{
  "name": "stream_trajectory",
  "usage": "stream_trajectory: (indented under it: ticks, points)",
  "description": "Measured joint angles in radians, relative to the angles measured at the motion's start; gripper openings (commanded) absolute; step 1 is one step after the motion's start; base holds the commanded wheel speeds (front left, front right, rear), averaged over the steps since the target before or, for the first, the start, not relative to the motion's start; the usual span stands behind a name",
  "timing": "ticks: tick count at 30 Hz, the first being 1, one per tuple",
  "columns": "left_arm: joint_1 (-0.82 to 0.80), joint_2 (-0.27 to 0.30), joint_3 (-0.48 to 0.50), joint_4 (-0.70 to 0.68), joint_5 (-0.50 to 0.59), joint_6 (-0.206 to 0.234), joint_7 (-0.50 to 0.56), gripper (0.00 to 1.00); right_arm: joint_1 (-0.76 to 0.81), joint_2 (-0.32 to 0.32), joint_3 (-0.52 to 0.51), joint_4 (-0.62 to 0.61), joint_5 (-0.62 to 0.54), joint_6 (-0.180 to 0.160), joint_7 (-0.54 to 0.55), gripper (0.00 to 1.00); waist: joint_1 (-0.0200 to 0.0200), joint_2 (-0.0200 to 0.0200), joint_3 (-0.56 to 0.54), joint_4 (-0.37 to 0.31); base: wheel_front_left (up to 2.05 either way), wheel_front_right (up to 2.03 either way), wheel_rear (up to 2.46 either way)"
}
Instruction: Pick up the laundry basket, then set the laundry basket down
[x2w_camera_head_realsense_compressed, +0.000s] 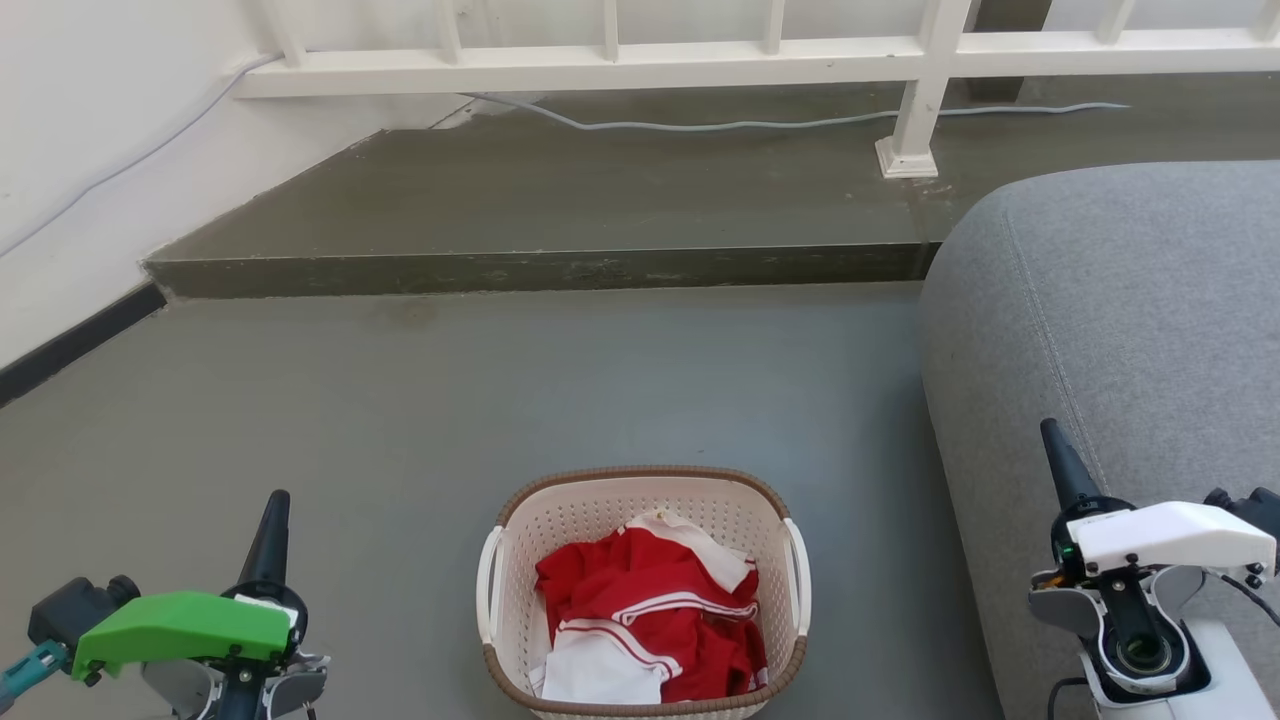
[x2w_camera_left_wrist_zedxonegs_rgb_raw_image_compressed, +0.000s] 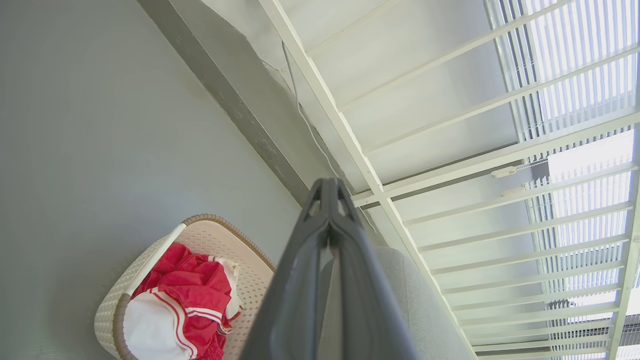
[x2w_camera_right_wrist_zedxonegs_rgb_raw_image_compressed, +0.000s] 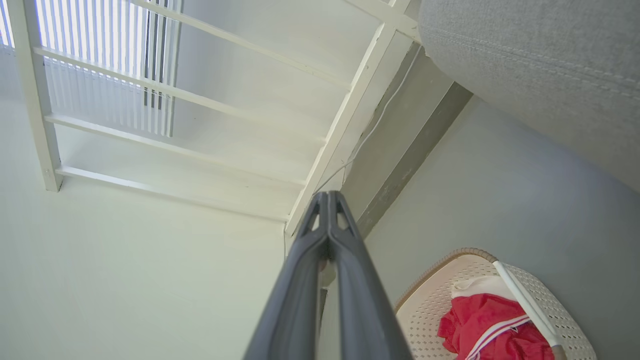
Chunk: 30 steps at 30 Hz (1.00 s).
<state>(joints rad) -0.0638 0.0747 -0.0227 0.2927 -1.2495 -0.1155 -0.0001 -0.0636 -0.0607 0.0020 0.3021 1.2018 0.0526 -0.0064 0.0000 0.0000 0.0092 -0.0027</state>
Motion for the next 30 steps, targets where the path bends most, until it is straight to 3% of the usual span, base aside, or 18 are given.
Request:
stream_trajectory:
  ticks: [30]
  points:
    - [-0.001, -0.031, 0.094, -0.01, -0.316, -0.005, 0.102, 0.0, 0.0, 0.02, -0.123, -0.014, 0.36, 0.062, 0.105, 0.0, 0.0, 0.0, -0.006, 0.002, 0.0, 0.0, 0.0]
